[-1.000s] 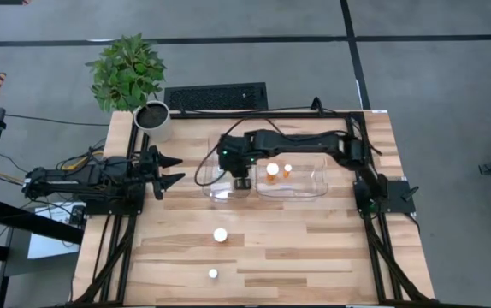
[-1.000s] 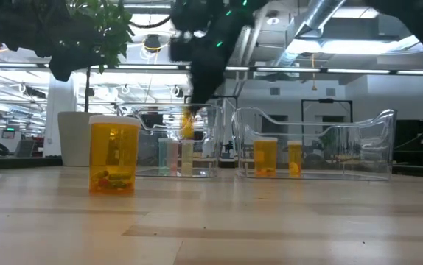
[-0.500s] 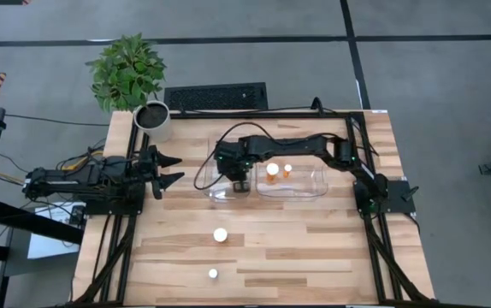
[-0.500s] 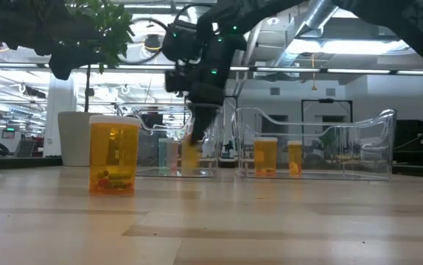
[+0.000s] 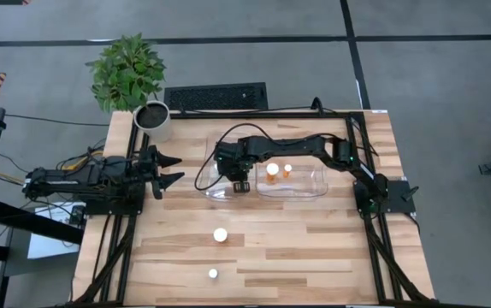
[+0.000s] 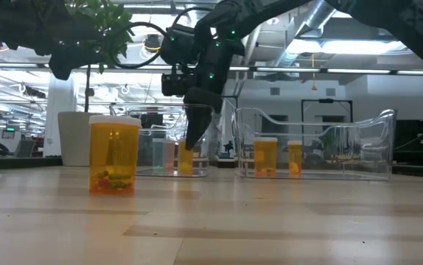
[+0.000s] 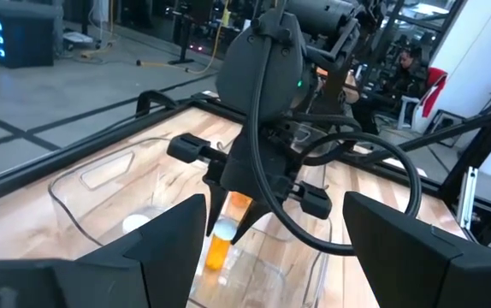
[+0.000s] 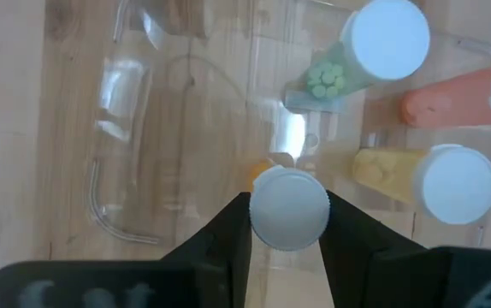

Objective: Pick and place medicine bottles into bin by pill shape (circle, oval)
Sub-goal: Put the small orange pill bottle into the left transparent bin, then put the big orange pill bottle into the right transparent bin

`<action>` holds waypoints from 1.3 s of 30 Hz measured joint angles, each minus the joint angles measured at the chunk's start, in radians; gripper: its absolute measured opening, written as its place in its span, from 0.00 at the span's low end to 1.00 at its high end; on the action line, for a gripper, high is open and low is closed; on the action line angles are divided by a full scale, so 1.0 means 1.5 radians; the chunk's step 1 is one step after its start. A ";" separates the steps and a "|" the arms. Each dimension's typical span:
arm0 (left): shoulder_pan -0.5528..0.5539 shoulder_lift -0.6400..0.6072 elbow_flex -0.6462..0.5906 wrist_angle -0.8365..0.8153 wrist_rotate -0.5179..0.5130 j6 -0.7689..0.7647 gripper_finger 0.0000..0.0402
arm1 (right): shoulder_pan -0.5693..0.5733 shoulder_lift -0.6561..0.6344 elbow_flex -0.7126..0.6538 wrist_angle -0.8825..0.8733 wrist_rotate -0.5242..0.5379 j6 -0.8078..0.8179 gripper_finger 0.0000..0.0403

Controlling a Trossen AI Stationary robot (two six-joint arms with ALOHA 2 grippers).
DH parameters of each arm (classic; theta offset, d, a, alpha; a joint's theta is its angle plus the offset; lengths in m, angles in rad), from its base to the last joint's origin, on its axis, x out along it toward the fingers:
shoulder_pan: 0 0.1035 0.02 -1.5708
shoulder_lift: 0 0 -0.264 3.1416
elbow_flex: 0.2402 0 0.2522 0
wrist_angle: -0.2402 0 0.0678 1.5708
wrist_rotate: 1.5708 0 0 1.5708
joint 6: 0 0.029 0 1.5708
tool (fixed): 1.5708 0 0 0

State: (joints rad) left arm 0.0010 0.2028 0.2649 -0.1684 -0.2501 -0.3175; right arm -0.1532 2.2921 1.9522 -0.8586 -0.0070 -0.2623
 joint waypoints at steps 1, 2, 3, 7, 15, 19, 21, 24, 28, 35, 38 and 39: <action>0.000 0.000 0.000 0.000 0.000 -0.001 0.67 | 0.000 0.000 0.000 -0.001 0.001 0.000 0.32; 0.000 0.000 0.000 0.000 0.000 -0.001 0.67 | 0.000 0.000 0.000 -0.002 0.001 0.000 0.32; 0.000 0.000 0.000 0.000 0.000 -0.001 0.67 | 0.000 0.000 0.000 -0.003 0.002 0.000 0.32; 0.000 0.000 0.000 0.000 0.000 -0.001 0.67 | 0.000 0.000 0.000 -0.003 0.003 0.000 0.34; 0.000 0.000 0.000 0.000 0.000 -0.001 0.67 | 0.000 -0.001 -0.001 -0.003 0.003 -0.001 0.47; 0.000 0.000 -0.001 0.000 0.000 -0.001 0.67 | 0.000 -0.001 0.020 -0.031 0.004 0.000 0.53; 0.000 0.000 -0.001 0.000 0.000 -0.001 0.67 | 0.000 -0.002 0.039 -0.039 0.004 0.000 0.55; 0.000 0.000 -0.001 0.001 0.000 -0.001 0.67 | 0.000 -0.002 0.080 -0.089 0.004 0.000 0.56; 0.000 0.000 -0.001 0.001 0.000 -0.001 0.67 | 0.000 -0.002 0.176 -0.206 0.004 0.002 0.55; 0.000 0.000 -0.001 0.001 -0.001 -0.001 0.67 | 0.034 -0.091 0.213 -0.357 -0.012 0.061 0.55; 0.000 0.000 -0.001 0.001 -0.001 -0.001 0.67 | 0.074 -0.151 0.176 -0.367 -0.017 0.114 0.54; 0.000 0.000 -0.001 0.001 0.000 -0.001 0.67 | 0.091 -0.168 0.163 -0.363 -0.015 0.128 0.54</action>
State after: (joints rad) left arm 0.0006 0.2024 0.2638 -0.1673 -0.2505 -0.3183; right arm -0.0166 2.0404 2.1966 -1.4025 -0.0294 -0.0697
